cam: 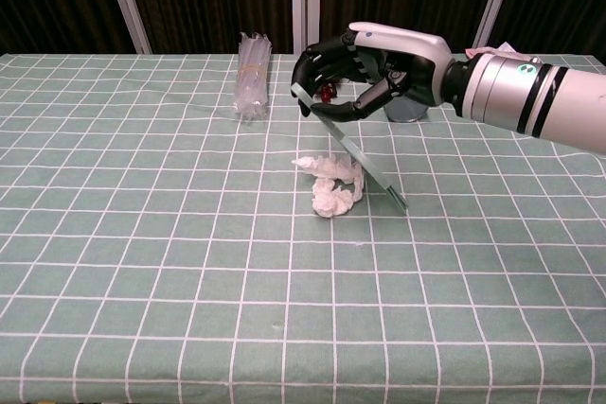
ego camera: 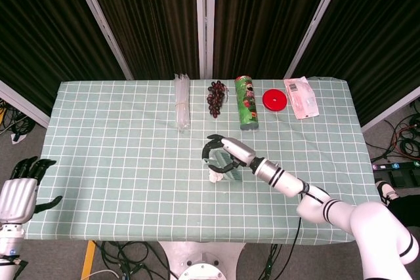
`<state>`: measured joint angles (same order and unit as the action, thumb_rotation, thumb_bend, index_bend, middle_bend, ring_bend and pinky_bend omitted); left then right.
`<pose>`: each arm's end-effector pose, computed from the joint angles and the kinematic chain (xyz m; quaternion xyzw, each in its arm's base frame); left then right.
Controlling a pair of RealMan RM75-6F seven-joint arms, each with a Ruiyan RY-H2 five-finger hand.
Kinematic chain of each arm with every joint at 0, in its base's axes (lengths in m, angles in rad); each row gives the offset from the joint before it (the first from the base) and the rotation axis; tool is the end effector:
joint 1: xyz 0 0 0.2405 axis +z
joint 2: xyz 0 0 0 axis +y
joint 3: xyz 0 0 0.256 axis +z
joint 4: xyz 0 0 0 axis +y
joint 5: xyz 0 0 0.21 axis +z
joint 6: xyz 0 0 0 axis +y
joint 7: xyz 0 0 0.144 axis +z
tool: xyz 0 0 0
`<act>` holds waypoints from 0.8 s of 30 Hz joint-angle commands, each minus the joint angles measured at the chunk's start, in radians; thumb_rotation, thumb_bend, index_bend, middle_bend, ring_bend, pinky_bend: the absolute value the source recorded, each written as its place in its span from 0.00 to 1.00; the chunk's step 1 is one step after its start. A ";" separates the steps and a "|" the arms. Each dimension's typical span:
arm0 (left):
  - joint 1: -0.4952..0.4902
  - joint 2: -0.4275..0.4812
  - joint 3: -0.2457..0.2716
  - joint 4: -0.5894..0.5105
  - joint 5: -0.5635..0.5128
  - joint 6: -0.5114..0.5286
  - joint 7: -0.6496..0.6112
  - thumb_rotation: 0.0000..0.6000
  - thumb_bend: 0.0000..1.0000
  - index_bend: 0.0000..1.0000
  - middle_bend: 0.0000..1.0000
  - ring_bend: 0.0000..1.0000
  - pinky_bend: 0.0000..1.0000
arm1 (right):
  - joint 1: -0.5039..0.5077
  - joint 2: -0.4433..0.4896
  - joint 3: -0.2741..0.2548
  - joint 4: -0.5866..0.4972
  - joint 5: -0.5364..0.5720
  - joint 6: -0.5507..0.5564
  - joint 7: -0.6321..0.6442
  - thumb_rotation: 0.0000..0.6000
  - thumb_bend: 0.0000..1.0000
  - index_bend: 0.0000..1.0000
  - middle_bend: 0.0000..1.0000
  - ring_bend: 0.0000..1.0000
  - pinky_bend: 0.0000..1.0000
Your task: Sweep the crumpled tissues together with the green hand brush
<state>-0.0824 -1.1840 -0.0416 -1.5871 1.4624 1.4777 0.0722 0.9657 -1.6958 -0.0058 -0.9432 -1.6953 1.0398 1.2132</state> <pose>-0.3165 0.1784 0.1401 -0.5921 -0.3927 -0.3674 0.6003 -0.1141 -0.3791 -0.0475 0.6602 -0.5606 0.4985 0.0372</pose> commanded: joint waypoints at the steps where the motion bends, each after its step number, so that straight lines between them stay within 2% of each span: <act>1: 0.002 -0.001 0.001 0.004 0.003 0.003 -0.005 1.00 0.11 0.21 0.20 0.11 0.12 | -0.023 0.007 0.012 -0.030 0.017 0.039 -0.014 1.00 0.40 0.73 0.60 0.30 0.11; 5: 0.004 -0.003 0.002 0.010 0.009 0.010 -0.014 1.00 0.11 0.21 0.20 0.11 0.12 | -0.077 0.058 0.029 -0.076 0.037 0.125 -0.084 1.00 0.40 0.73 0.60 0.30 0.11; 9: 0.005 -0.004 0.001 0.017 0.014 0.014 -0.025 1.00 0.11 0.20 0.20 0.11 0.12 | -0.125 0.129 0.012 -0.120 0.047 0.144 -0.224 1.00 0.40 0.73 0.60 0.30 0.11; 15: 0.000 -0.008 -0.001 0.019 0.025 0.016 -0.027 1.00 0.11 0.21 0.20 0.11 0.12 | -0.164 0.186 -0.054 -0.122 0.059 0.043 -0.508 1.00 0.39 0.72 0.57 0.27 0.11; 21: 0.000 -0.010 0.000 0.022 0.024 0.013 -0.029 1.00 0.11 0.21 0.20 0.11 0.12 | -0.192 0.159 -0.080 -0.093 0.098 -0.055 -0.713 1.00 0.38 0.67 0.53 0.22 0.08; 24: 0.000 -0.010 0.000 0.022 0.025 0.015 -0.030 1.00 0.11 0.21 0.20 0.11 0.12 | -0.201 0.129 -0.084 -0.052 0.109 -0.089 -0.846 1.00 0.38 0.60 0.47 0.18 0.05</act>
<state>-0.0821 -1.1935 -0.0413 -1.5647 1.4871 1.4925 0.0423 0.7852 -1.5438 -0.0728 -1.0321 -1.6086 1.0042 0.4806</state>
